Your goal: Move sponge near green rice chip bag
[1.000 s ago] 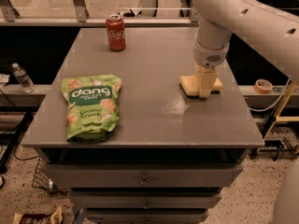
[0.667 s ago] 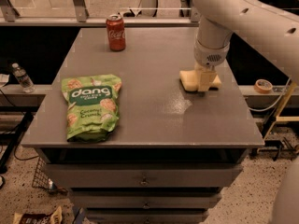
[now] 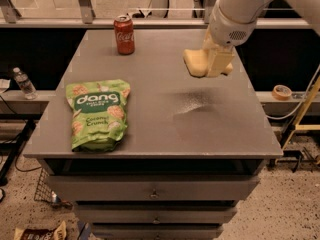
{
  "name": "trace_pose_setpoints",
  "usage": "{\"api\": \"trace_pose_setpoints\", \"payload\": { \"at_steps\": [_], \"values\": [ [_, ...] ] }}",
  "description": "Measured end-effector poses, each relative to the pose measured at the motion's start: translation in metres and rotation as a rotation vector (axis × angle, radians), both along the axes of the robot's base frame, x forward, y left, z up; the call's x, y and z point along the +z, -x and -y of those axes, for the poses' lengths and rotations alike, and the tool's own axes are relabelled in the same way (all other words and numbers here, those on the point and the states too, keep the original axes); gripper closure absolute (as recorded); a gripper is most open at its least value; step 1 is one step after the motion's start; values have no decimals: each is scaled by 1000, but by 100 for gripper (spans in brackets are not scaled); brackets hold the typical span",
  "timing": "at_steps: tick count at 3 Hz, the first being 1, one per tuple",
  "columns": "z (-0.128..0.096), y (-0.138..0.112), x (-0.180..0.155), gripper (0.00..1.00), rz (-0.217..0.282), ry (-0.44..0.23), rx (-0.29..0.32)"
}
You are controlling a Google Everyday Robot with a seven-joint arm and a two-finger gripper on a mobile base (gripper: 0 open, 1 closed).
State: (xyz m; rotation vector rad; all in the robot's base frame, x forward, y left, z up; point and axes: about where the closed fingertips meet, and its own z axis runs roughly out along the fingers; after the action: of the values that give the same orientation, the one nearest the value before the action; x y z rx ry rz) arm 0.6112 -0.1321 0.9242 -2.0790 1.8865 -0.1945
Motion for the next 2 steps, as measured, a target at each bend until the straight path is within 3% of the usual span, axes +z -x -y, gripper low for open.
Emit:
{"api": "trace_pose_setpoints", "payload": {
  "at_steps": [2],
  "values": [
    [-8,3,2,100,-11,-45,22]
  ]
}}
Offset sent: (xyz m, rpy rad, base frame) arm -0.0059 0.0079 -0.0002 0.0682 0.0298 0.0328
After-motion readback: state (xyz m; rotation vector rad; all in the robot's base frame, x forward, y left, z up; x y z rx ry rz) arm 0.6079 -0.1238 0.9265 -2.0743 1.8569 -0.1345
